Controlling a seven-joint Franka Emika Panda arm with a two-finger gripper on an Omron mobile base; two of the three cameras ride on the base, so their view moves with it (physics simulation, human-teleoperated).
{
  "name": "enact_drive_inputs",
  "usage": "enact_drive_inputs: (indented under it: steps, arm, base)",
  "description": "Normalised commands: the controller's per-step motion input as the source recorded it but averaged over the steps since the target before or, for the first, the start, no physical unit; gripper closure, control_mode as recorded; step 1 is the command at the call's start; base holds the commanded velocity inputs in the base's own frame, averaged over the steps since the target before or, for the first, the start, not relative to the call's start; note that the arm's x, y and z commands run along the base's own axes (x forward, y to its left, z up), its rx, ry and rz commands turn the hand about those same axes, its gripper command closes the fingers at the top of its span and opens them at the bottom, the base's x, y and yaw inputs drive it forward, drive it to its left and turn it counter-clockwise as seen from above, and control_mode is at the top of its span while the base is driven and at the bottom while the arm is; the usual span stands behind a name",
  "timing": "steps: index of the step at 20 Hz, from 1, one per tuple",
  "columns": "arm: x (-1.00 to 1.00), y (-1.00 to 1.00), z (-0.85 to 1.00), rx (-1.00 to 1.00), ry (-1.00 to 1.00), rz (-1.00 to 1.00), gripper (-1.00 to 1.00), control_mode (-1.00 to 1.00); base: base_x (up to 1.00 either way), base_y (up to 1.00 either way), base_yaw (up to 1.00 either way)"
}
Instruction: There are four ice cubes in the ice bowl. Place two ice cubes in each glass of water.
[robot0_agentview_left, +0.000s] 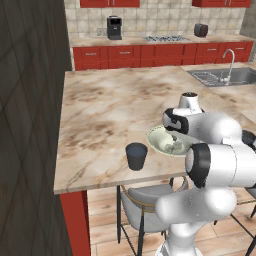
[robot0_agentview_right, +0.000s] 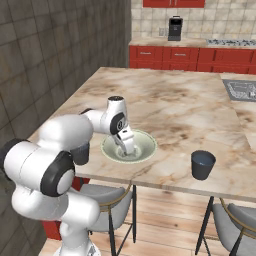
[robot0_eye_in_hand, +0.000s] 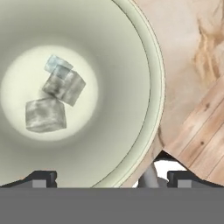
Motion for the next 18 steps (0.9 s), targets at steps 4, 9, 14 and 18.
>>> enact_drive_inputs:
  steps: [4,9,14,18]
  arm:
    - [0.47,0.0,-0.31,0.06,0.0,-0.06,-1.0,-1.0]
    - [0.39,-0.04,-0.33,0.0,0.05,-0.06,-1.0,-1.0]
    - [0.36,-0.16,-0.26,0.0,0.04,-0.06,-1.0,-1.0]
    - [0.36,-0.15,-0.13,0.0,0.0,-0.06,-1.0,-1.0]
  base:
    - [0.0,0.0,0.0]
    - [0.0,0.0,0.0]
    - [0.0,0.0,0.0]
    - [0.0,0.0,0.0]
